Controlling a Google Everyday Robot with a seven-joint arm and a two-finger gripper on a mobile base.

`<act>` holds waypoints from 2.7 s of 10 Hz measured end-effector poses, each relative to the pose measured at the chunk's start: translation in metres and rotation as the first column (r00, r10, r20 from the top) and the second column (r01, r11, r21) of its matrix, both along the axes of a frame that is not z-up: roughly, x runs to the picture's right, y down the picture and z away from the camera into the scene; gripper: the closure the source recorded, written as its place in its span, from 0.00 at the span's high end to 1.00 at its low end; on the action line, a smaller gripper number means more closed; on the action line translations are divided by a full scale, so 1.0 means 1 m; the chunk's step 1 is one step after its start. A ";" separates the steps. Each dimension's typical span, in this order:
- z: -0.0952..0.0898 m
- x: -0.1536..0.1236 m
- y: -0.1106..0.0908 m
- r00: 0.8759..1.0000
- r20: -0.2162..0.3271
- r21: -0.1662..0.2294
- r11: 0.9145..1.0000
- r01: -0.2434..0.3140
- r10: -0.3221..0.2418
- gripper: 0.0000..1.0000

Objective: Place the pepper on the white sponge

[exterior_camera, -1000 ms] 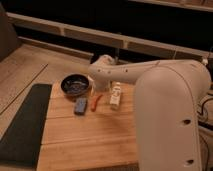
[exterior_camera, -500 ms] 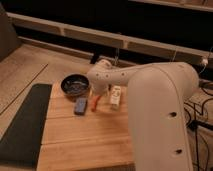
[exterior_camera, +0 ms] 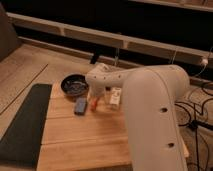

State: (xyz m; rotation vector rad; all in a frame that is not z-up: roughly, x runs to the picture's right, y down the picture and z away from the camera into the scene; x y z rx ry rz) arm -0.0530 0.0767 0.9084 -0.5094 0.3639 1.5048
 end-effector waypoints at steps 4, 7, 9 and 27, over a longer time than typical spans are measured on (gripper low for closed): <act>0.012 0.001 0.016 1.000 -0.009 -0.043 0.999 0.009 -0.010 0.65; 0.019 0.001 0.023 1.000 -0.009 -0.066 0.998 0.015 -0.016 0.58; 0.022 0.000 0.024 1.000 -0.004 -0.071 0.997 0.022 -0.022 0.38; -0.045 -0.103 -0.023 0.988 0.123 0.059 0.994 0.091 -0.097 0.00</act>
